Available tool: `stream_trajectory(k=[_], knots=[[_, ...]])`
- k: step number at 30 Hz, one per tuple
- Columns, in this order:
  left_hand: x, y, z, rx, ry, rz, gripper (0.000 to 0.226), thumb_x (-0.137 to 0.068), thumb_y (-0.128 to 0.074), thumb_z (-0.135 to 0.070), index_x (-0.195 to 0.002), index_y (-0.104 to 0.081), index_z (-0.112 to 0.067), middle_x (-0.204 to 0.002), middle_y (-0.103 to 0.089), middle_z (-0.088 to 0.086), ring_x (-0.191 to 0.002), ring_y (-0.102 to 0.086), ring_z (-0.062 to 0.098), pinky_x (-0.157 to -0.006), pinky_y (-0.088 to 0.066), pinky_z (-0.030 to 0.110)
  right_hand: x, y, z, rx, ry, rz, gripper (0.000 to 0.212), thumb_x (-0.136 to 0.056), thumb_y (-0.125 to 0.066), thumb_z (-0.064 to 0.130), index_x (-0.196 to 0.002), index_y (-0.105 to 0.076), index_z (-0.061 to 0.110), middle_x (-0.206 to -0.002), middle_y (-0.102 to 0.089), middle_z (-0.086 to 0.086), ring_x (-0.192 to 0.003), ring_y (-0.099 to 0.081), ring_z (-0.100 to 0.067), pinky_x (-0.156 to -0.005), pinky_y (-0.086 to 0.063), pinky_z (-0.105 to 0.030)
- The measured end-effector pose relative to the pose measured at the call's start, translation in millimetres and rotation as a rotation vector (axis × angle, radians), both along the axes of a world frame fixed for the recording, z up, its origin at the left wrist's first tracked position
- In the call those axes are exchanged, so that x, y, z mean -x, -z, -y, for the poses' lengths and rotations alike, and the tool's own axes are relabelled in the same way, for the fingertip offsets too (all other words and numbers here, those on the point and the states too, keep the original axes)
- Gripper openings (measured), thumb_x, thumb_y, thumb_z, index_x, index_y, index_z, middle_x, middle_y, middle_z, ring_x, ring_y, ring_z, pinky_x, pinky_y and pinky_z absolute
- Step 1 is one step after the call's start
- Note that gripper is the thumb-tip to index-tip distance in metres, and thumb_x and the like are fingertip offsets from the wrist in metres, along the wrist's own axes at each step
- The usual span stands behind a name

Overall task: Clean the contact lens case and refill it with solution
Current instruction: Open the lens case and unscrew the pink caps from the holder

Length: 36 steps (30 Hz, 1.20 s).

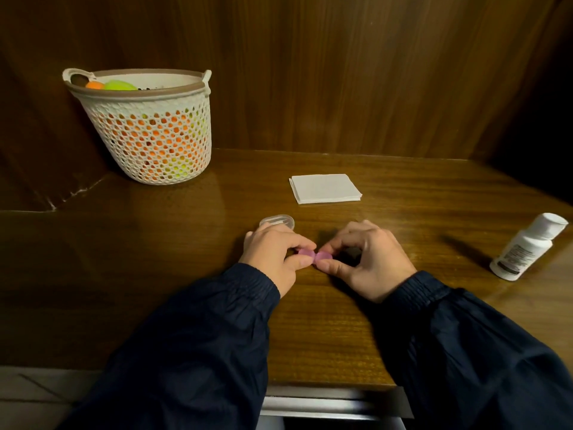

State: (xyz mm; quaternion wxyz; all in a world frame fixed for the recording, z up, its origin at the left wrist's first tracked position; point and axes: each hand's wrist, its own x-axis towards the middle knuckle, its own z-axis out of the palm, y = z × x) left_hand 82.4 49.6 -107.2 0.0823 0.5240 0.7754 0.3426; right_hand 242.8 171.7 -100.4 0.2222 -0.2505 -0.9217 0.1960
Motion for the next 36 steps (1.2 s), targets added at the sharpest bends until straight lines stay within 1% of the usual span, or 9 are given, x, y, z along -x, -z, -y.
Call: stream_trajectory(k=[5,11,13,17,19,23,30,33,36], knots=[[1.9,-2.2,1.5,0.015,-0.012,0.014,0.024,-0.097,-0.071,-0.027,-0.118,-0.076,-0.038,-0.124,-0.068,-0.01,-0.126,-0.051,0.018,-0.115,-0.031,0.043,-2.8,3.2,0.4,0.011,-0.055,0.015,0.016,-0.089,-0.079,0.044,-0.104,-0.079,0.04,-0.1,-0.064,0.025,-0.101,-0.054,-0.002,-0.086,-0.039,-0.027],[1.4,-3.4,2.3,0.016,-0.029,0.023,0.022,-0.095,-0.073,-0.03,-0.116,-0.077,-0.037,-0.119,-0.068,-0.009,-0.117,-0.055,0.018,-0.111,-0.039,0.048,1.6,5.2,3.7,-0.044,0.011,-0.001,0.041,-0.078,-0.079,0.065,-0.111,-0.072,0.041,-0.093,-0.065,0.03,-0.096,-0.052,0.002,-0.074,-0.039,-0.019],[1.5,-3.6,2.8,0.019,-0.03,0.045,0.024,-0.095,-0.074,-0.03,-0.118,-0.076,-0.037,-0.12,-0.067,-0.009,-0.116,-0.056,0.017,-0.11,-0.041,0.05,3.3,5.3,2.9,0.013,0.038,-0.051,0.037,-0.077,-0.085,0.058,-0.104,-0.068,0.039,-0.086,-0.071,0.026,-0.095,-0.055,0.005,-0.076,-0.042,-0.023],[0.8,-3.8,3.0,0.02,-0.032,0.051,0.026,-0.094,-0.075,-0.029,-0.119,-0.076,-0.036,-0.121,-0.068,-0.009,-0.116,-0.056,0.016,-0.111,-0.041,0.051,0.0,7.0,1.9,0.127,0.011,-0.09,0.036,-0.08,-0.088,0.043,-0.1,-0.06,0.036,-0.089,-0.076,0.026,-0.101,-0.065,-0.001,-0.095,-0.053,-0.038],[0.3,-4.6,3.2,0.015,-0.036,0.046,0.026,-0.094,-0.075,-0.03,-0.119,-0.076,-0.036,-0.122,-0.068,-0.011,-0.115,-0.056,0.014,-0.111,-0.041,0.049,0.1,7.1,2.0,0.097,0.012,-0.084,0.037,-0.078,-0.087,0.05,-0.1,-0.06,0.038,-0.092,-0.073,0.026,-0.101,-0.06,0.003,-0.09,-0.052,-0.031],[0.1,-4.6,3.6,0.006,-0.033,0.04,0.025,-0.094,-0.075,-0.031,-0.118,-0.075,-0.037,-0.114,-0.065,-0.016,-0.11,-0.056,0.01,-0.112,-0.04,0.046,1.2,6.7,0.6,0.06,0.054,-0.075,0.045,-0.071,-0.088,0.06,-0.098,-0.058,0.04,-0.086,-0.069,0.026,-0.097,-0.051,0.006,-0.074,-0.034,-0.009],[-0.8,-5.5,3.5,0.006,-0.039,0.053,0.024,-0.093,-0.076,-0.031,-0.117,-0.076,-0.035,-0.115,-0.067,-0.015,-0.105,-0.057,0.009,-0.11,-0.042,0.047,-0.6,7.6,-0.1,0.115,0.017,-0.094,0.033,-0.08,-0.087,0.044,-0.102,-0.064,0.037,-0.092,-0.074,0.032,-0.105,-0.057,-0.001,-0.091,-0.045,-0.028],[-0.7,-4.9,3.3,0.008,-0.042,0.044,0.024,-0.093,-0.076,-0.031,-0.117,-0.076,-0.036,-0.112,-0.064,-0.017,-0.109,-0.055,0.01,-0.111,-0.041,0.045,0.8,7.1,0.4,0.076,0.05,-0.072,0.047,-0.074,-0.088,0.056,-0.107,-0.059,0.039,-0.096,-0.069,0.027,-0.101,-0.051,0.004,-0.081,-0.041,-0.017],[-0.1,-3.8,3.0,0.0,-0.037,0.046,0.024,-0.093,-0.075,-0.033,-0.117,-0.076,-0.036,-0.108,-0.063,-0.019,-0.107,-0.055,0.01,-0.11,-0.04,0.042,1.5,6.5,-1.5,0.096,0.075,-0.07,0.042,-0.073,-0.087,0.058,-0.1,-0.06,0.041,-0.086,-0.069,0.025,-0.096,-0.051,0.004,-0.074,-0.032,-0.011]])
